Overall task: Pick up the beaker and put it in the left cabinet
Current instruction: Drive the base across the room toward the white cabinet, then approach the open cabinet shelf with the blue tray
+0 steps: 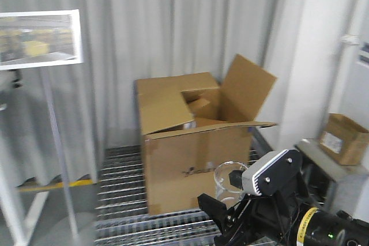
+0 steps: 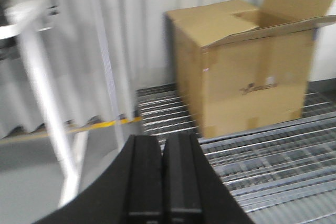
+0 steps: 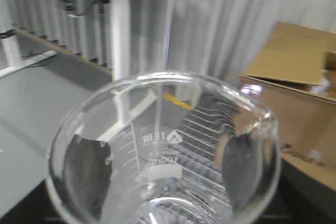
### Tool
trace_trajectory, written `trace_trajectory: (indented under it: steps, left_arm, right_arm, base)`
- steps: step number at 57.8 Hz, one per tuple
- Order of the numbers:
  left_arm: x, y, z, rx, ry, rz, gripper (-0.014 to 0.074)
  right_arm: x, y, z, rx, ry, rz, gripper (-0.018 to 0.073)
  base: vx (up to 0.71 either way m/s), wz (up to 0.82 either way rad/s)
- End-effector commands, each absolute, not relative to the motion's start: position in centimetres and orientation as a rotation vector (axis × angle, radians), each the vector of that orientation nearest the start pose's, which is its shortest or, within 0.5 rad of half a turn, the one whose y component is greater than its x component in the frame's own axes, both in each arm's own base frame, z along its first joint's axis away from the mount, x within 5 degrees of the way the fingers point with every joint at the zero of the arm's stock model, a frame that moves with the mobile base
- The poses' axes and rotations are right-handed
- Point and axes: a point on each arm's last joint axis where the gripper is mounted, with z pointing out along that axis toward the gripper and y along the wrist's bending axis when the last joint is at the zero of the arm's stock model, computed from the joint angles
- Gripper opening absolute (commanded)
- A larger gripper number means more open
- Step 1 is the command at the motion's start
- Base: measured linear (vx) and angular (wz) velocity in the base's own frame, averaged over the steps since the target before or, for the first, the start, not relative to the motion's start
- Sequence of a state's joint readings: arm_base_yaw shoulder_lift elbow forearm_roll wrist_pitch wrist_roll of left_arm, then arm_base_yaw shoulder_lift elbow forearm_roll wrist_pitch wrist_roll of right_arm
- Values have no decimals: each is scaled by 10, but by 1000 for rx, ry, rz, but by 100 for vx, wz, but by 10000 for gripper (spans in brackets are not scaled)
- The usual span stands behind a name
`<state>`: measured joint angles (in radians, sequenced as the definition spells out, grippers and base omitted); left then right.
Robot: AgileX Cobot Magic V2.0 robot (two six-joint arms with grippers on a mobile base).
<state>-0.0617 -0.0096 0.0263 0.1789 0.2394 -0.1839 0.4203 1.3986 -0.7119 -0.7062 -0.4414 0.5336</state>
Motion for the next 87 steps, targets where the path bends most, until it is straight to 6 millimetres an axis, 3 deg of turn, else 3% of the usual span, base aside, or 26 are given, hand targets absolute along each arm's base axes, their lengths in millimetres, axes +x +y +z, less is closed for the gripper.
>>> trace_trajectory:
  steps: [1,50,87]
  left_arm:
    - [55,-1,195,17,1632,-37,4]
    - [55,-1,195,17,1632,-37,4]
    - [55,-1,195,17,1632,-37,4]
  right_arm:
    - [256,145,288,-661,1585,508,209]
    - [256,145,288,-661,1582,510,209]
    - [256,145,288,-661,1582,510,209]
  base:
    - [31,-62]
    - [22,-79]
    - [20,-56]
